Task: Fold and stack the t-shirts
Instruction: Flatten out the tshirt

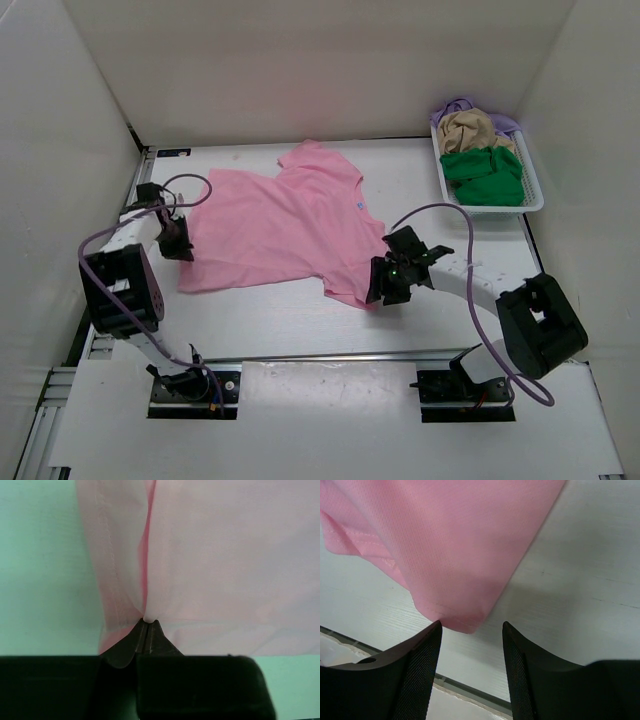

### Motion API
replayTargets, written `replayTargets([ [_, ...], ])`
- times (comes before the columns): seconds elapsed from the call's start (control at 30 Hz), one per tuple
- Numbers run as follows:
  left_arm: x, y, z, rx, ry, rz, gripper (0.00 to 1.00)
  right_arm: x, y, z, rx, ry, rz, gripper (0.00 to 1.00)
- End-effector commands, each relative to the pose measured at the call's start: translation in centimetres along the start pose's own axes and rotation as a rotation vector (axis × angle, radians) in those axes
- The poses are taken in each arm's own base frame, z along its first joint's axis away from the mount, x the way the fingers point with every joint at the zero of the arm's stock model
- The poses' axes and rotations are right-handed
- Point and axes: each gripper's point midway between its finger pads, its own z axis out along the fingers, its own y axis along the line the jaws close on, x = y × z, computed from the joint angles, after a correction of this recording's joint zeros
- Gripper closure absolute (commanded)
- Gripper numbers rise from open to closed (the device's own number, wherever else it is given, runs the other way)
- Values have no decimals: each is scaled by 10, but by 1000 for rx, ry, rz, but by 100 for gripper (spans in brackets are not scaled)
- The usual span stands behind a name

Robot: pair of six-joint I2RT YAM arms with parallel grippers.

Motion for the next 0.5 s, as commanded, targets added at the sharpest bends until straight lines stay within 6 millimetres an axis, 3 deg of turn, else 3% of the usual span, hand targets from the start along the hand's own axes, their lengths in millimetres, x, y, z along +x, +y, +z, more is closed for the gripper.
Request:
replayTargets([
  [0.0,-25,-14,-44,40,-173,33,90,-14,2,-2,-22,-25,69,45],
  [0.1,-20,-16,-54,40,-193,36,90,-21,0,-5,-26,-49,105,45],
  [0.27,-8,-17,-53,49,-161,32,90,-24,6,6,-50,9,123,45],
  [0.33,-1,-18,-50,58,-138,28,85,-19,1,13,-32,40,132,43],
  [0.37,0,-20,-48,67,-129,27,75,-21,3,14,-32,40,142,43],
  [0.47,6,-19,-36,76,-84,20,66,-26,5,22,-36,56,145,43],
])
